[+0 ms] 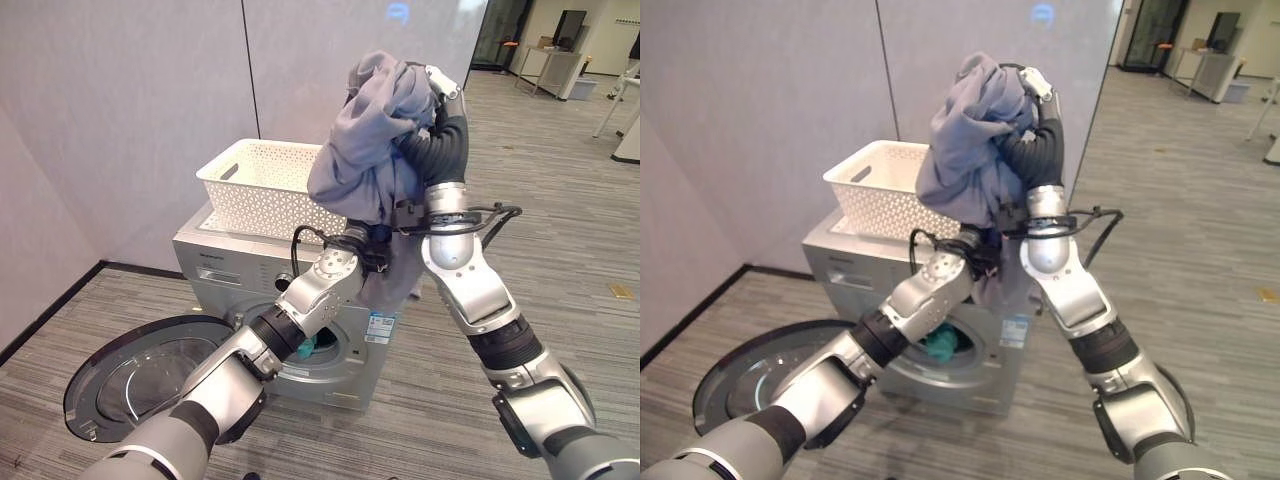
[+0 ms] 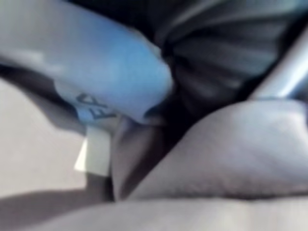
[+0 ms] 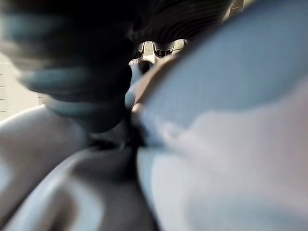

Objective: Grab the laundry basket,head to the washer,open it,put in the laundry and shut it.

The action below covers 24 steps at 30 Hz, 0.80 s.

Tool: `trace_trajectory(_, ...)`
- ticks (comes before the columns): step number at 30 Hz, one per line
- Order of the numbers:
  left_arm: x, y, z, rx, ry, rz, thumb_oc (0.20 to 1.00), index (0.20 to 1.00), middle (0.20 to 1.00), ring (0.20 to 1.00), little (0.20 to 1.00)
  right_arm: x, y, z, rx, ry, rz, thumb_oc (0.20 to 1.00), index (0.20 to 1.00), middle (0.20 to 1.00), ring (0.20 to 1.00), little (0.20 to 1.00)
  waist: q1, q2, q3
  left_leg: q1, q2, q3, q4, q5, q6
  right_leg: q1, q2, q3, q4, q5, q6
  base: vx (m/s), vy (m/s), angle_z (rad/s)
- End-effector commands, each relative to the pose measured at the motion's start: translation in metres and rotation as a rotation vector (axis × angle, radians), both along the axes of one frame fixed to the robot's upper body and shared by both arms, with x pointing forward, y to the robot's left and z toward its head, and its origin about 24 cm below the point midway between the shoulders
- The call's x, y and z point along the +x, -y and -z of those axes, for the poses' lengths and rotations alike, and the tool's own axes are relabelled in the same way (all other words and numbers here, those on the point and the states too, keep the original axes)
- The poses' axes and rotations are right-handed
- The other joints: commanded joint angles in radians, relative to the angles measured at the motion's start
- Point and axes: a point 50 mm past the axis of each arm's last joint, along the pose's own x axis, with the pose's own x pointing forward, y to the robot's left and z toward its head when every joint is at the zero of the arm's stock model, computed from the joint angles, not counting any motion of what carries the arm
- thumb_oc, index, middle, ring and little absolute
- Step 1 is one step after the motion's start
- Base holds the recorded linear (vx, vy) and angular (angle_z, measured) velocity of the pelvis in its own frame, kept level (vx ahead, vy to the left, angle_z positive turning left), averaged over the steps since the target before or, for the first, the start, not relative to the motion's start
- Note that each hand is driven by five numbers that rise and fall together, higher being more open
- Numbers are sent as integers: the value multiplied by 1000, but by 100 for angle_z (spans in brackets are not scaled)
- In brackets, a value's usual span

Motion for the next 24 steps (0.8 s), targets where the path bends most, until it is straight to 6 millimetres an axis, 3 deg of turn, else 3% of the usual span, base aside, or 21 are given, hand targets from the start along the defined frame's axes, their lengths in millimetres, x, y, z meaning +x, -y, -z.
trace_trajectory(1,9,-7,-42,-107,134,-52,200,200,200,200,200,-5,-7,-29,69,120,-71,1000,1000,1000,1000,1000,7,-36,-4,-79,28,43,-66,107,-64,39,38,69,-72,-89,-68,0,0,0)
trace_trajectory(18,13,-15,-36,-111,122,-96,200,200,200,200,200,-2,-9,-28,55,109,-76,1000,1000,1000,1000,1000,7,-40,-8,-79,23,45,-69,101,-59,35,33,69,-73,-85,-66,1,0,-1)
trace_trajectory(21,15,-23,-37,-107,138,-122,200,200,200,200,200,-2,-4,-23,76,93,-75,1000,1000,1000,1000,1000,7,-41,-8,-77,22,50,-70,99,-58,34,32,70,-76,-82,-63,24,-10,-6)
trace_trajectory(24,17,-45,-36,-86,176,-184,200,200,200,200,200,-6,23,-16,164,104,19,1000,1000,1000,1000,1000,4,-33,-2,-74,18,58,-70,97,-56,34,28,70,-78,-80,-59,23,-9,-1)
